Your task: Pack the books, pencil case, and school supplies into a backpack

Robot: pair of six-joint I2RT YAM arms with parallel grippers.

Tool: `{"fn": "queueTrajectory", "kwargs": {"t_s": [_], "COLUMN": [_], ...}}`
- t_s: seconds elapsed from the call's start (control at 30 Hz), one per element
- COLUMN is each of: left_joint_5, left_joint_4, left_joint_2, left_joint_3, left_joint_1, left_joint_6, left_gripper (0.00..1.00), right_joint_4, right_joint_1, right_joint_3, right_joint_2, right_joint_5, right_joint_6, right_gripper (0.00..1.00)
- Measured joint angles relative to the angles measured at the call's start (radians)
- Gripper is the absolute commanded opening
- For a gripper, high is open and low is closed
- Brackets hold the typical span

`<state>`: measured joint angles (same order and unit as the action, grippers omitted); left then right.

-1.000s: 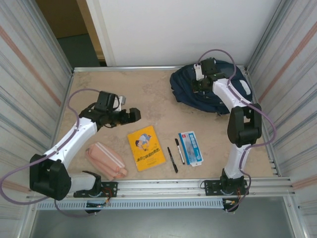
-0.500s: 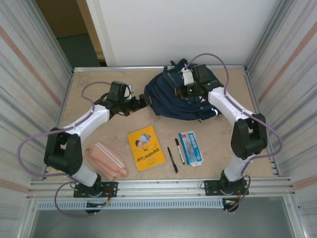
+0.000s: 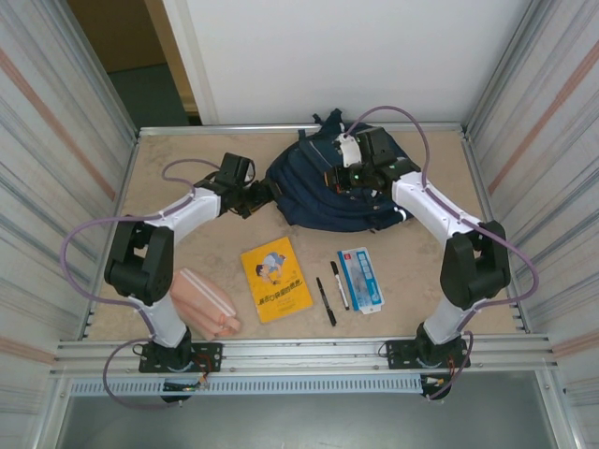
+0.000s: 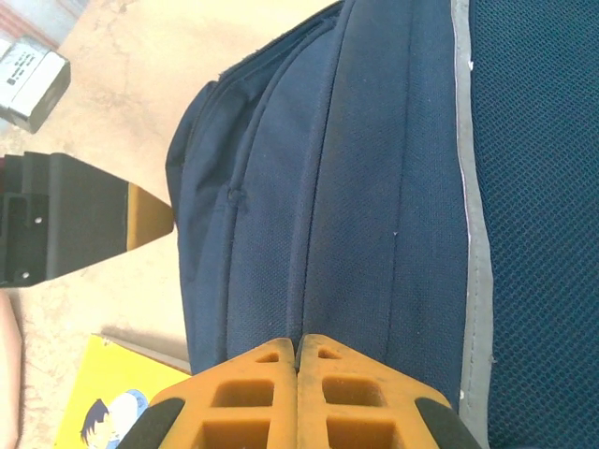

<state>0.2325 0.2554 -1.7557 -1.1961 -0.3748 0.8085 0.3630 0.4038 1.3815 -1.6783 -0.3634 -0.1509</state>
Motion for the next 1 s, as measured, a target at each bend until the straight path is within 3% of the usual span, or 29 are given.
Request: {"fn": "queueTrajectory", "kwargs": {"t_s": [0.17, 0.33, 0.9, 1.0], "left_joint_5": [-0.005, 0.072, 0.152, 0.159], "left_joint_4": [-0.008, -0.016, -0.087, -0.100], "left_joint_2": [-0.057, -0.096, -0.096, -0.096], "left_joint_3": [-0.016, -0.028, -0.072, -0.072], "left_joint_1": [0.013, 0.045, 0.074, 0.087], "left_joint_6": [0.008, 0.035, 0.045, 0.039], "left_gripper": [0.83, 0.87, 0.84, 0.76], "right_joint_4": [0.005, 0.004, 0.026, 0.034], "right_joint_1": [0.003, 0.015, 0.037, 0.041], "right_joint_3": [0.000, -0.017, -0.018, -0.018], "right_joint_2": [0.017, 0.021, 0.021, 0.021], "right_joint_5": [0.002, 0.003, 0.005, 0.010], "right_joint_6": [-0.003, -0.003, -0.002, -0.002], "right_gripper": [0.00, 0.00, 0.00, 0.00]}}
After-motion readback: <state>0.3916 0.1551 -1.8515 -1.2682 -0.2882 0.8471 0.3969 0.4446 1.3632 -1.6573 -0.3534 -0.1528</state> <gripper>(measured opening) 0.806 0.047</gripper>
